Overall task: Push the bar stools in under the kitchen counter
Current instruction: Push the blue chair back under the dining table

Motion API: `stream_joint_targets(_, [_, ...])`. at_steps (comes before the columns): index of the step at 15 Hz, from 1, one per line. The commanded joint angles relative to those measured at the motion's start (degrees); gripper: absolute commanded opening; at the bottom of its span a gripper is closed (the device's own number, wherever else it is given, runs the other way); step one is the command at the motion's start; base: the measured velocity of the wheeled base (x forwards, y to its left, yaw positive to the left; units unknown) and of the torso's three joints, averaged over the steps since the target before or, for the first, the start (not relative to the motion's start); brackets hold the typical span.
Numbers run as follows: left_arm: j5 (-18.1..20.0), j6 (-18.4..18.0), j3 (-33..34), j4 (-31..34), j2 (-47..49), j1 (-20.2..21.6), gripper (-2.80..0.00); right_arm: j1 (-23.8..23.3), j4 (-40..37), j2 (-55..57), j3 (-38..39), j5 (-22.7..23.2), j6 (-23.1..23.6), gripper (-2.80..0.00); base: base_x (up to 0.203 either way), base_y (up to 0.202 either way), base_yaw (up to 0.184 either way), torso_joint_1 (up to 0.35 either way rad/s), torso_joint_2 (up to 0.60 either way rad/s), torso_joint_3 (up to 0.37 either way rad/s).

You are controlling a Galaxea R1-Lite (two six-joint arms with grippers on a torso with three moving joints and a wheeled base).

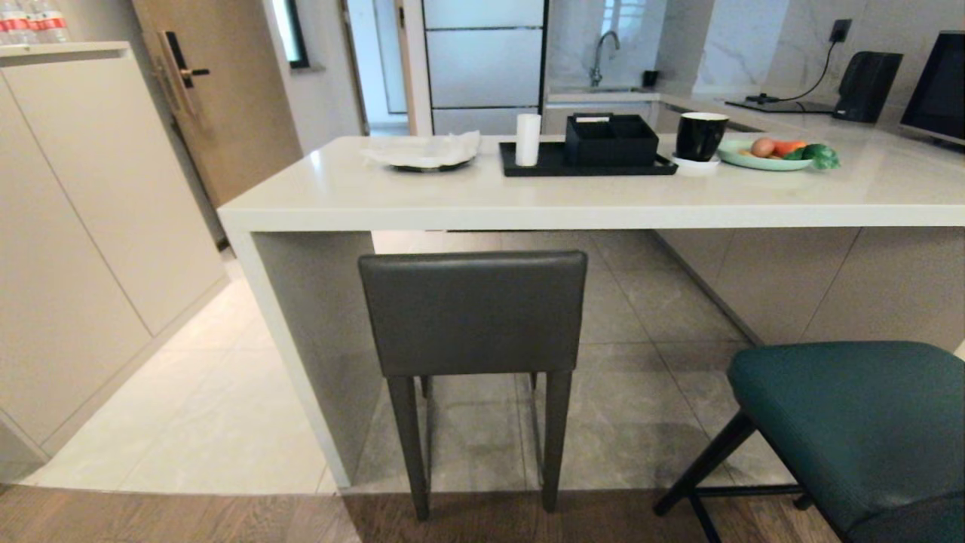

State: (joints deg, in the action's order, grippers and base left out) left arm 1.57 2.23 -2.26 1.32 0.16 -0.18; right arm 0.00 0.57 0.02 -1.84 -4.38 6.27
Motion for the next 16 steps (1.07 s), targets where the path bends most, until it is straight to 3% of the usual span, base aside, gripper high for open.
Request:
stream_joint_targets(1, [0.02,0.05,0.06,0.00,0.02,0.01,-2.80,0.00,0.04,-0.02,0.00,-0.02,0.05,-2.80,-0.198,0.000,0.006,0.002,0.00,0.005])
stream_joint_targets(4, [0.02,-0.03,0.06,0.00,0.02,0.01,-2.80,0.00,0.04,-0.02,0.00,-0.02,0.05,-2.80,-0.200,0.000,-0.004,0.002,0.01,0.003])
stream_joint_targets(6, [0.81,-2.67,-0.03,-0.09,0.02,0.01,-2.80,0.00,0.04,-0.02,0.00,-0.02,0.05,-2.80,-0.170,0.000,-0.002,0.002,0.00,-0.001])
stream_joint_targets(13, [-0.07,0.67,0.06,0.00,0.02,0.01,-2.80,0.00,0.04,-0.02,0.00,-0.02,0.05,-2.80,-0.009,0.000,0.000,-0.001,0.00,0.000])
stream_joint_targets(16, [-0.07,0.93,0.06,0.09,0.02,0.01,-2.80,0.00,0.04,-0.02,0.00,0.05,0.05,-2.80,0.001,-0.116,0.010,-0.001,0.00,0.001])
